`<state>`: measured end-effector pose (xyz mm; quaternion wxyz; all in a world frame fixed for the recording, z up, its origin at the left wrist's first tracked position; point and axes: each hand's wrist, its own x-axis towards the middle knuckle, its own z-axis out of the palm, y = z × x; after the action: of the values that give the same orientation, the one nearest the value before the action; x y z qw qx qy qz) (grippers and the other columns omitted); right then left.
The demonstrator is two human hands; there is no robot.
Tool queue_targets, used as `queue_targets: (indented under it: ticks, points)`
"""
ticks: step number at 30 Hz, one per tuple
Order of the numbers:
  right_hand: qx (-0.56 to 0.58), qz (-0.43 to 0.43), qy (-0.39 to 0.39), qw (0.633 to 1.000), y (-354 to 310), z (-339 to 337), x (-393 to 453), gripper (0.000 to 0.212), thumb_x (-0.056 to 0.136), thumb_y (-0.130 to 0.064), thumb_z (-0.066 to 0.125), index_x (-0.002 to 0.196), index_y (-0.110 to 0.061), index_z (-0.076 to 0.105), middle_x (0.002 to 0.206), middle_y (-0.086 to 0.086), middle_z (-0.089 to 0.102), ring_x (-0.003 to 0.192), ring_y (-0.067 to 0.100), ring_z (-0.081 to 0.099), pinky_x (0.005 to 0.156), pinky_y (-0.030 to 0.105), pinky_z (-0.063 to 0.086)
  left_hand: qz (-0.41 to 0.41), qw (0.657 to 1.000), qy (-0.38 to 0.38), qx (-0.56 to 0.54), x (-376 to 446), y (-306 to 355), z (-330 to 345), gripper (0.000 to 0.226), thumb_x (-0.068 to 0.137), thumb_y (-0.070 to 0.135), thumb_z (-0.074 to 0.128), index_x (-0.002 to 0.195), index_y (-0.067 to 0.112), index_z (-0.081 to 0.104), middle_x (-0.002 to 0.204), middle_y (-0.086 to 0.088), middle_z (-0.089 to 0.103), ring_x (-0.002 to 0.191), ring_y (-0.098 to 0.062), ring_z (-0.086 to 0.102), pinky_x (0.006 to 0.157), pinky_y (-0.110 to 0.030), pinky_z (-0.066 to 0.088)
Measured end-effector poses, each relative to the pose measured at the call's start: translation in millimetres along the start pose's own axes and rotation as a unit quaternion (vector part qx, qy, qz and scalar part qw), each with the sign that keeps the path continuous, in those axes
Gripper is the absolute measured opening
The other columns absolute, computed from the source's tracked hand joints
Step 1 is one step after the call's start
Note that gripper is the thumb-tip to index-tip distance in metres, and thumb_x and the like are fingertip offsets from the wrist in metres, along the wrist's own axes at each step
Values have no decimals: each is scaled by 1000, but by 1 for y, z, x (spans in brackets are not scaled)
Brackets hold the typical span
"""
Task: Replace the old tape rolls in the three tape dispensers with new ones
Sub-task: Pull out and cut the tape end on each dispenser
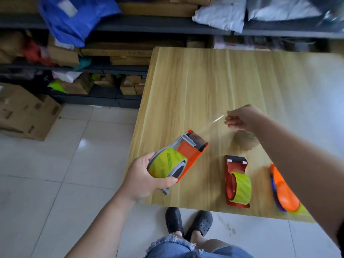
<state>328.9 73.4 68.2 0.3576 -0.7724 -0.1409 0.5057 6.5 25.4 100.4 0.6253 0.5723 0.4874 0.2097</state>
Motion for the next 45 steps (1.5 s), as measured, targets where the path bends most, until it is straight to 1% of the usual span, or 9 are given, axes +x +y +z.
queue_targets:
  ticks: [4,7,11,15,18,21,25,35,45]
  points:
    - [53,-23,11,998,-12,-7,2,19,93,-6,54,75,-2,52,66,9,56,37,10,60,39,21,52,42,999,-12,-30,-8,26,-17,54,34,22,81,85,9,69,74,-7,73,67,-21,68,56,-32,55]
    - [50,-44,3,998,-27,-15,5,16,92,-7,58,77,-2,54,54,7,62,36,8,61,38,20,51,56,996,-18,-72,-17,36,-24,52,33,18,81,84,11,72,75,-9,73,67,-20,69,56,-29,55]
    - [69,-60,-12,996,-41,-14,2,11,91,-7,58,82,-1,56,63,9,61,38,7,61,41,20,52,84,987,-19,-138,-23,47,-23,48,33,15,77,82,17,75,74,-7,72,67,-18,69,55,-25,54]
    - [120,-59,8,991,-51,-19,3,14,91,-2,55,77,-2,54,38,2,59,33,7,59,36,18,49,122,977,-25,-172,-28,61,-29,49,34,13,75,83,13,75,73,-7,72,67,-19,68,56,-25,54]
    - [138,-65,25,988,-61,-23,4,14,91,-2,56,77,-2,53,45,6,62,33,7,59,35,18,48,141,978,-46,-149,-31,71,-29,50,35,14,75,86,13,74,73,-7,71,67,-19,68,56,-25,53]
    - [135,-72,30,988,-66,-24,2,13,91,-3,57,78,-2,54,47,6,62,33,7,59,36,18,48,146,976,-34,-157,-31,77,-27,47,34,14,74,81,14,75,67,-4,70,59,-15,66,52,-22,52]
    - [168,-26,-45,984,-52,-14,-8,21,94,-5,51,73,-4,51,36,1,57,31,5,57,36,16,48,159,962,-4,-224,-28,87,-17,33,36,15,67,68,18,74,51,2,61,44,-10,57,43,-17,46]
    - [334,166,-138,917,20,31,-31,19,91,-5,50,72,-4,52,35,0,50,27,8,48,36,13,45,191,953,-1,-234,-23,91,-6,31,40,15,66,69,22,74,56,4,65,47,-8,61,44,-19,49]
    - [491,276,-215,798,59,70,-85,15,87,-5,58,72,-5,61,40,2,51,25,9,43,29,14,38,192,941,92,-263,-8,98,10,16,43,20,70,60,21,70,51,6,63,46,-7,60,47,-17,48]
